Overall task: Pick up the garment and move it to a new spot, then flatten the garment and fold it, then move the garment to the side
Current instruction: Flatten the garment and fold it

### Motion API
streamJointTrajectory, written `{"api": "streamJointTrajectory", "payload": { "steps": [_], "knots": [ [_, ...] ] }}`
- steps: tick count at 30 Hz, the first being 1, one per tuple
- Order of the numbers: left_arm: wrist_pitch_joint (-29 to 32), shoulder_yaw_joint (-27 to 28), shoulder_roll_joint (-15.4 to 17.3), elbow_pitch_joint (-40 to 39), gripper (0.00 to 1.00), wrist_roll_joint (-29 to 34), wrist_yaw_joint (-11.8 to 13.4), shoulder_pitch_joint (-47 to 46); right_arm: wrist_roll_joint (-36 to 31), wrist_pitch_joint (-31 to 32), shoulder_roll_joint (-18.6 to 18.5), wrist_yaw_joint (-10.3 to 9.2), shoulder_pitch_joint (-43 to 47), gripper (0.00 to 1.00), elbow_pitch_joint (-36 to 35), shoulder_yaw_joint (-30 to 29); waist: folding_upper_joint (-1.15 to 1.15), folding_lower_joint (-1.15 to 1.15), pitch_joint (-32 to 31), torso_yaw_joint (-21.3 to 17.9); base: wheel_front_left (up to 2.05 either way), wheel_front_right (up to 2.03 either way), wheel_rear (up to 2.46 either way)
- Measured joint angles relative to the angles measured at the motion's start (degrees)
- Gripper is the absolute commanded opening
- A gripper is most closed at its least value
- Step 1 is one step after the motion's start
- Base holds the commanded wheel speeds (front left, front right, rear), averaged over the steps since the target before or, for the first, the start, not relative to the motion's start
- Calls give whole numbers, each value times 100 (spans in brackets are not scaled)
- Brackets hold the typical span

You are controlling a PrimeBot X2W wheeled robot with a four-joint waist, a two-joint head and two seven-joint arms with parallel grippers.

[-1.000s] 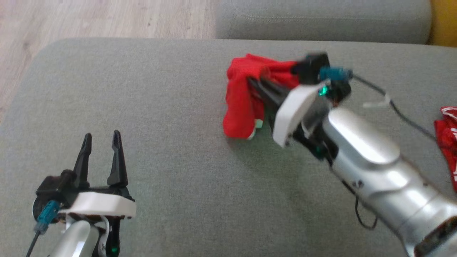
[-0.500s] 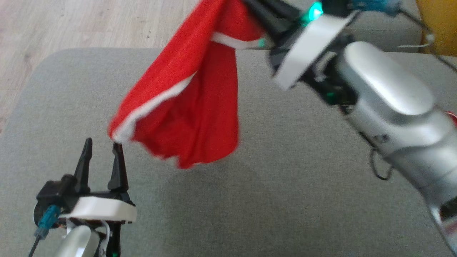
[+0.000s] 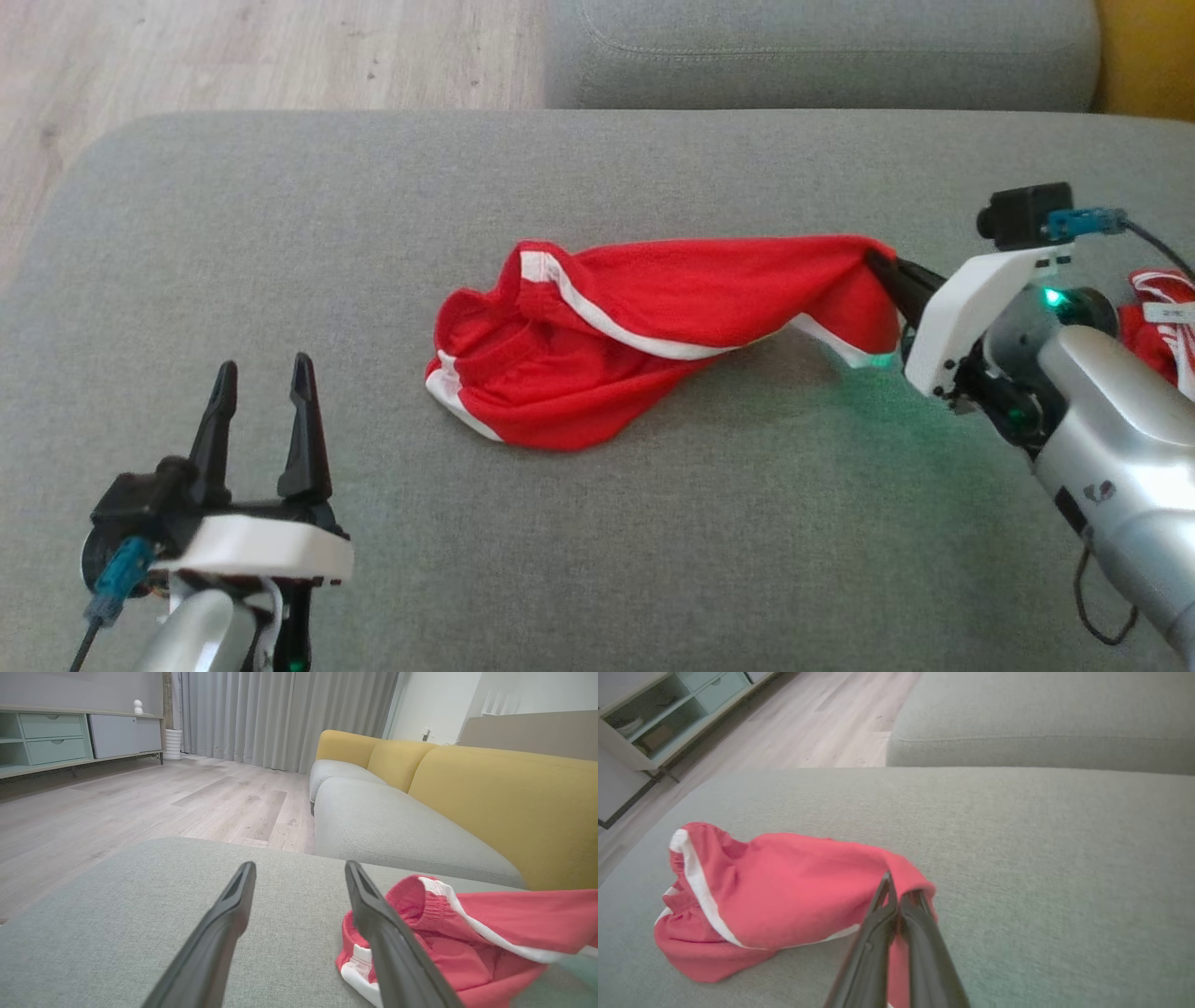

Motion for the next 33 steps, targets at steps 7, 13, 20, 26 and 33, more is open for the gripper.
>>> {"api": "streamJointTrajectory", "payload": {
  "steps": [7,13,20,26,33],
  "knots": [
    [0,-30,0,5,100,0,-1,-21,-143,-129,105,-1,-5,100,524,-182,0,0,22,-56,0,0,0],
    [0,-42,0,54,100,0,-1,-21,-563,-921,135,-1,-188,100,354,-349,0,0,-79,-92,0,0,0],
    [-1,-56,-1,77,100,-20,0,-10,-1200,-1700,87,-1,400,100,-302,-614,0,0,-239,-130,0,0,0],
    [-52,-38,-1,99,100,-36,1,155,-2168,-2215,187,-1,1705,100,-766,-1618,0,0,-328,-199,0,0,0],
    [-94,-23,-2,107,100,-36,63,347,-3416,-1952,925,-1,3130,100,-1878,-3156,0,-1,-411,-341,0,0,0]
  ]
}}
